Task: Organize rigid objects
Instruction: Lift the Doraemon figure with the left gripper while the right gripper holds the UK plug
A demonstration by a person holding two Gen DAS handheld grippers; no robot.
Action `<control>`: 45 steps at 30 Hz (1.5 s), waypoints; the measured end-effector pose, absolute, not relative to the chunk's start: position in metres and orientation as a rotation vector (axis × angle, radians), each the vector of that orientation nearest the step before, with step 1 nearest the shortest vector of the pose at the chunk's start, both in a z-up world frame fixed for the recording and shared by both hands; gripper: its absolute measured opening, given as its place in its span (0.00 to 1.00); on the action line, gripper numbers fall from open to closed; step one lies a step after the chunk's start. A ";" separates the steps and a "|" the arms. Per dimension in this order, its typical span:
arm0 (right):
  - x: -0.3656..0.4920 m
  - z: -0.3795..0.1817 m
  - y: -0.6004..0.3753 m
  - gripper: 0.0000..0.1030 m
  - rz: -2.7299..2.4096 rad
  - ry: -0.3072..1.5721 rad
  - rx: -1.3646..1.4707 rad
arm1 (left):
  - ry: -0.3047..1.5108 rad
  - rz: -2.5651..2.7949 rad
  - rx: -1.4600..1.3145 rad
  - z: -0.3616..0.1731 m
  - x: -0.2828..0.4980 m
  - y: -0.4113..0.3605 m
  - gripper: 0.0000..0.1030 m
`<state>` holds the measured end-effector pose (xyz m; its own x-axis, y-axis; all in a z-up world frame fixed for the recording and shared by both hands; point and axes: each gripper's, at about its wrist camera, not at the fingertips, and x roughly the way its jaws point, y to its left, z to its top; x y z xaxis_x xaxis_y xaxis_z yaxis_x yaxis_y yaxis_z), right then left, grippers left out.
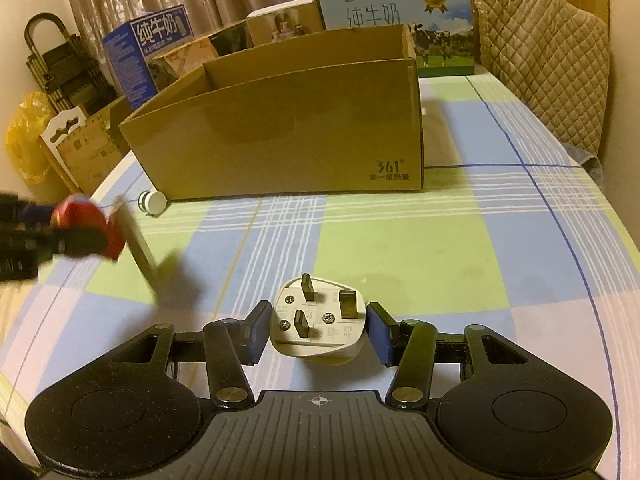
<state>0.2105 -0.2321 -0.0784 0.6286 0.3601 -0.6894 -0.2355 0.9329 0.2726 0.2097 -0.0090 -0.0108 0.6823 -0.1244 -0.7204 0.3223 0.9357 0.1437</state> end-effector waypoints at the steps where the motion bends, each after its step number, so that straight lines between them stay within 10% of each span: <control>1: 0.211 -0.078 -0.232 0.47 0.343 0.823 0.165 | 0.778 -0.259 0.273 -0.008 0.212 -0.012 0.39; 45: 0.202 0.026 -0.231 0.47 0.370 0.695 0.084 | 0.727 -0.220 0.070 0.025 0.197 -0.004 0.39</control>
